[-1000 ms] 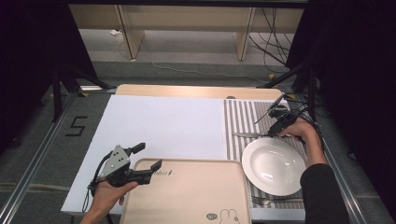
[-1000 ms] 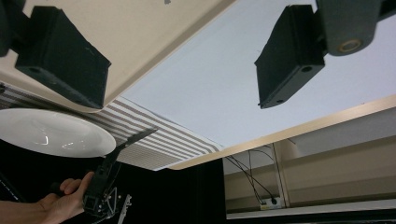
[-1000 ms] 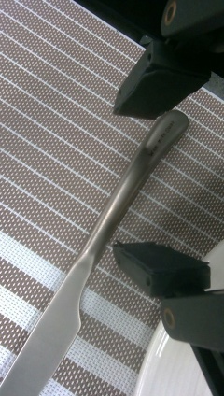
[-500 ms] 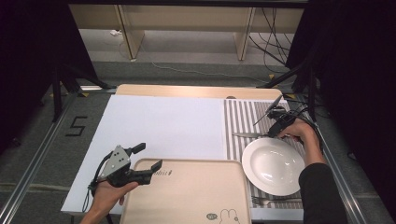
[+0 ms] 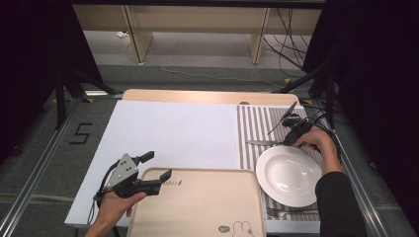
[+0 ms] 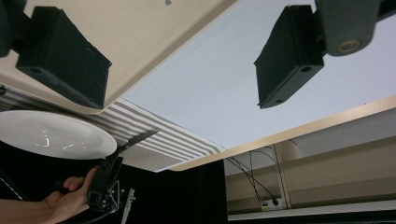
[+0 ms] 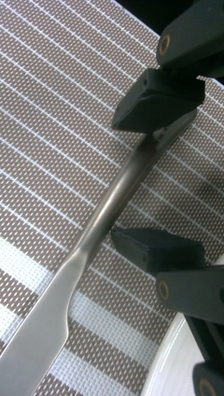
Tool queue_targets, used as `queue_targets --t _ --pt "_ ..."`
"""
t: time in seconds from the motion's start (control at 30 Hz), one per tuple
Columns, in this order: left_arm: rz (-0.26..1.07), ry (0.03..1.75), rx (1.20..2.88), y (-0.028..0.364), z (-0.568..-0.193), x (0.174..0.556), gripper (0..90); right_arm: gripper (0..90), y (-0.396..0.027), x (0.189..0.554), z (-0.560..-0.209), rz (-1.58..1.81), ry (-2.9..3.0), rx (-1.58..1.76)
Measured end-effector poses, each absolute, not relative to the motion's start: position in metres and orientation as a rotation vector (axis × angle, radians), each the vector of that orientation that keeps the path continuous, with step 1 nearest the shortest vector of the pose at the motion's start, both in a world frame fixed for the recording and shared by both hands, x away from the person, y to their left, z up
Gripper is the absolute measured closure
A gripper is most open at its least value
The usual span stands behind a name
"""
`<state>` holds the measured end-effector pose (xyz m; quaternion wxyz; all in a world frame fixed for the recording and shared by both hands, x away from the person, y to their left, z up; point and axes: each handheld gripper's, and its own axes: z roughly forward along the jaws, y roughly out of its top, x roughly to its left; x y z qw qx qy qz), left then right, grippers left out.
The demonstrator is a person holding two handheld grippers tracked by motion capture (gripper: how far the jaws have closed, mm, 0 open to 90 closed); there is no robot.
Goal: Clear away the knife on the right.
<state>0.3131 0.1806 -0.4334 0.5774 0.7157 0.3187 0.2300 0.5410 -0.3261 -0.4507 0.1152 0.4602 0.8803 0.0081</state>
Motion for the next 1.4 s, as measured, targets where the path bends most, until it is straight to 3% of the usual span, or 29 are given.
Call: queue_targets --t 1.03,1.4 --pt "0.531 0.738 1.685 0.1783 -0.4343 0.3123 17.0 40.8 -0.3344 0.5432 -0.4520 0.114 2.636 1.313" --pt "0.533 0.738 1.689 0.1787 -0.4341 0.3120 17.0 52.6 -0.3312 0.5419 -0.4508 0.112 2.667 1.293"
